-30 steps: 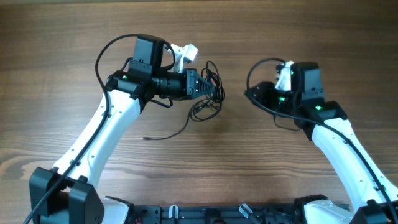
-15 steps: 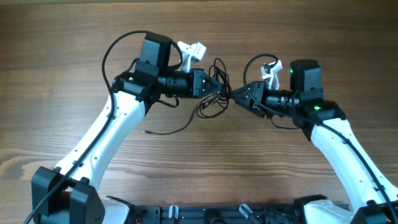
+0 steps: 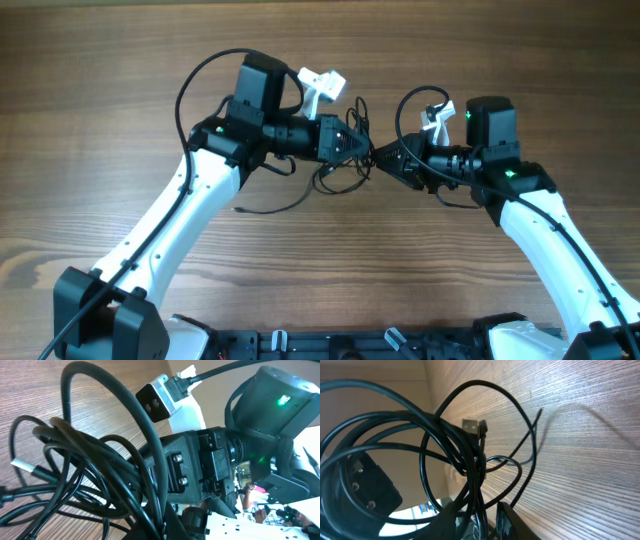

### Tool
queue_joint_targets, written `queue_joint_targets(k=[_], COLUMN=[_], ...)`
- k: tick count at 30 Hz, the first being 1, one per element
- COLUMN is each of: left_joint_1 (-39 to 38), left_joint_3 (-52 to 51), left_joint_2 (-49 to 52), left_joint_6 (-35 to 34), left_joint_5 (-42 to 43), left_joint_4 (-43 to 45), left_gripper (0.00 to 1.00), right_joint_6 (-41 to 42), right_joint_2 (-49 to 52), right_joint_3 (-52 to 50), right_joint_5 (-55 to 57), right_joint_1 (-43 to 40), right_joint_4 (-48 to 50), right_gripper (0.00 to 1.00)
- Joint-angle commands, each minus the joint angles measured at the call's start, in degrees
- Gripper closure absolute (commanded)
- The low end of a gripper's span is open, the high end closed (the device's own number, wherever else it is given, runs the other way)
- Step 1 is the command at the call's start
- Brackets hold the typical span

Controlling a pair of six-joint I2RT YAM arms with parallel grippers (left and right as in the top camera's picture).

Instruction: Untangle cables

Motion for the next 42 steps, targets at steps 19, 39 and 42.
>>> queue_joint_targets(k=[19,39,42], left_joint_1=[-1.84,-1.84,-1.84], left_joint_3=[0.44,0.44,0.44], left_joint_2=[-0.48,-0.46,-0.46], left_joint_6=[1.60,1.77,1.77], left_joint_5=[-5.84,-32.35,-32.35], left_joint_4=[-1.81,-22.16,-22.16], left_gripper=[0.81,0.21,0.18], right_joint_6=[1.49,4.22,4.59], right_joint_2=[0.48,0.48,0.48], right_joint_3=[0.33,0.33,0.33], right_joint_5=[1.53,-4.68,-4.81], right_joint_1=[0.28,0.28,0.28], right_joint_4=[1.05,26.01,31.87], right_gripper=[0.96,0.96,0.96])
